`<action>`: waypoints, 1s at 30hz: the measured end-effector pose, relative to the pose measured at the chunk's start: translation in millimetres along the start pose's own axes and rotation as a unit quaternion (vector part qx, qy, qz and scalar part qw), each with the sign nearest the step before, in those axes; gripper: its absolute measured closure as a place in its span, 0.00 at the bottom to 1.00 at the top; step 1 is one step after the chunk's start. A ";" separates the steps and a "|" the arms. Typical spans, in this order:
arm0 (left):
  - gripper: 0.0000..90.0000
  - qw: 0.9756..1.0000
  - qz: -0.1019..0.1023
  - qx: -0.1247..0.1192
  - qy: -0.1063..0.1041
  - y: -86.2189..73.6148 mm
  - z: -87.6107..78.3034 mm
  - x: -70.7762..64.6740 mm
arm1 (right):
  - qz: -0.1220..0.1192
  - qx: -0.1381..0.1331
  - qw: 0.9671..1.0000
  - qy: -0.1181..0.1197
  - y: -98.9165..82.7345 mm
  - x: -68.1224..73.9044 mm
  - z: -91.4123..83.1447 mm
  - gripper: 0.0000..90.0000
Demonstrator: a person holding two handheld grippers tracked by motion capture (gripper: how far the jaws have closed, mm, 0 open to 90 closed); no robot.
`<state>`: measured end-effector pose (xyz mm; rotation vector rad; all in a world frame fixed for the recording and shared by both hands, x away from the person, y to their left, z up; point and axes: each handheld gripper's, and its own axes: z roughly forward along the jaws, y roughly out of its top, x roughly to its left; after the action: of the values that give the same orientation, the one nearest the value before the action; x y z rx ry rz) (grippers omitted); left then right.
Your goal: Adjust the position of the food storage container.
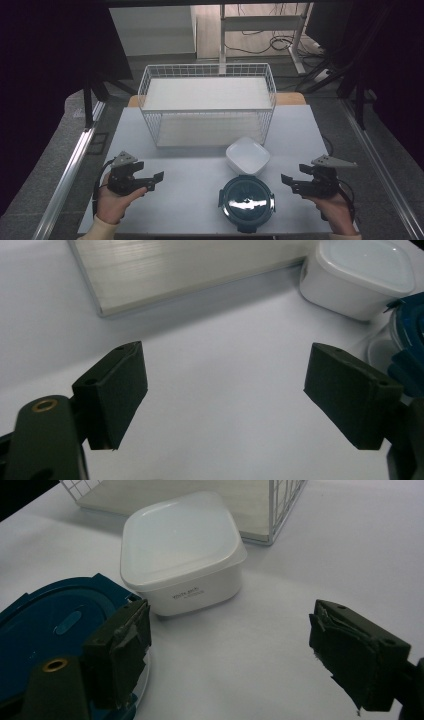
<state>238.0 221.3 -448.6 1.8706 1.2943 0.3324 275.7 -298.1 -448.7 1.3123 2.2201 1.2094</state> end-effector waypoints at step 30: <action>0.19 0.999 -0.007 0.034 -0.023 -6.7 5.5 -0.5 | -0.004 0.034 0.999 -0.012 2.5 -0.2 -5.3 0.30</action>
<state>236.7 219.1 -457.0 1.9147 1.3016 0.2403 274.1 -300.4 -443.6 1.3358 2.2667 1.1192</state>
